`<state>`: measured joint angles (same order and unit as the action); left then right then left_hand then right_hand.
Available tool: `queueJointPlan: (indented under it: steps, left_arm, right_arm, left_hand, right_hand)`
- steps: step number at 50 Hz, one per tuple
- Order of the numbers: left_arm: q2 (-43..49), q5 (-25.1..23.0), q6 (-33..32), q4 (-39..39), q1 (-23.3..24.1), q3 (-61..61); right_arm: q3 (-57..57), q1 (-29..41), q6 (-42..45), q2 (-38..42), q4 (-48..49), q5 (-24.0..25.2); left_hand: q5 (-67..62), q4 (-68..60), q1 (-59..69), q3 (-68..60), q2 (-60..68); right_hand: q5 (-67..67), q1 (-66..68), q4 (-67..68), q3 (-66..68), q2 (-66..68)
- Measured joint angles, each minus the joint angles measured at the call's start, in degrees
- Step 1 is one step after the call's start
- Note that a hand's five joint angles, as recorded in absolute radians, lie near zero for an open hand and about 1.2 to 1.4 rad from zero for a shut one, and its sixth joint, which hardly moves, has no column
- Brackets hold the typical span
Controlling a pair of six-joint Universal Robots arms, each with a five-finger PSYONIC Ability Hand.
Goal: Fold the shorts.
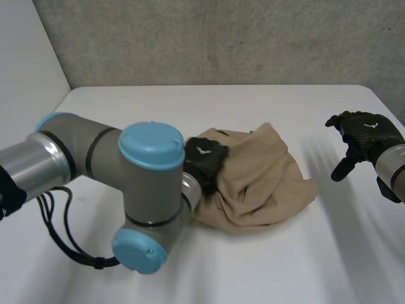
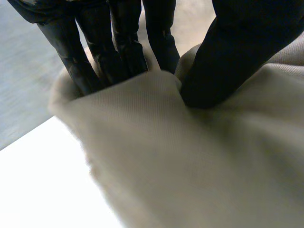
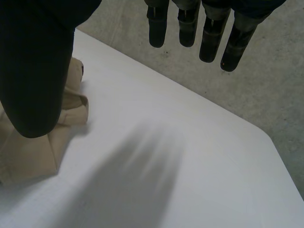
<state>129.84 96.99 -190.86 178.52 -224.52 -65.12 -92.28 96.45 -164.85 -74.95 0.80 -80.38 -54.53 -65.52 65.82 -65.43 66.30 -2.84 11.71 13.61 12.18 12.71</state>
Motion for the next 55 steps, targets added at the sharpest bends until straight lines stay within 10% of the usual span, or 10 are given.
queueJointPlan:
  steps: [8,26,35,55]
  left_arm:
    - [-4.13,10.75,0.24,-2.03,-6.95,-1.27]
    - [-8.74,11.51,0.01,-1.56,-19.59,-13.05]
    - [-14.89,10.44,-0.03,-1.3,-18.95,-14.68]
    - [-8.39,-9.11,-1.48,-2.83,-5.88,5.19]
  right_arm:
    - [1.1,0.25,1.0,1.76,1.05,0.05]
    - [7.51,9.85,1.51,6.63,-0.15,1.6]
    - [10.82,13.21,-2.03,10.65,-4.98,1.49]
    - [13.21,13.07,-20.57,17.07,-6.58,-1.84]
  left_hand:
    - [-0.46,-2.87,0.0,-2.3,2.13]
    - [0.56,2.05,-1.67,1.9,-2.73]
    - [37.1,37.82,-38.23,36.86,-38.44]
    - [46.76,46.97,-46.1,46.23,-47.62]
  right_hand:
    - [0.0,0.0,0.0,0.0,0.0]
    - [0.0,0.0,0.0,0.0,0.0]
    - [0.0,0.0,0.0,0.0,0.0]
    - [0.0,0.0,0.0,0.0,0.0]
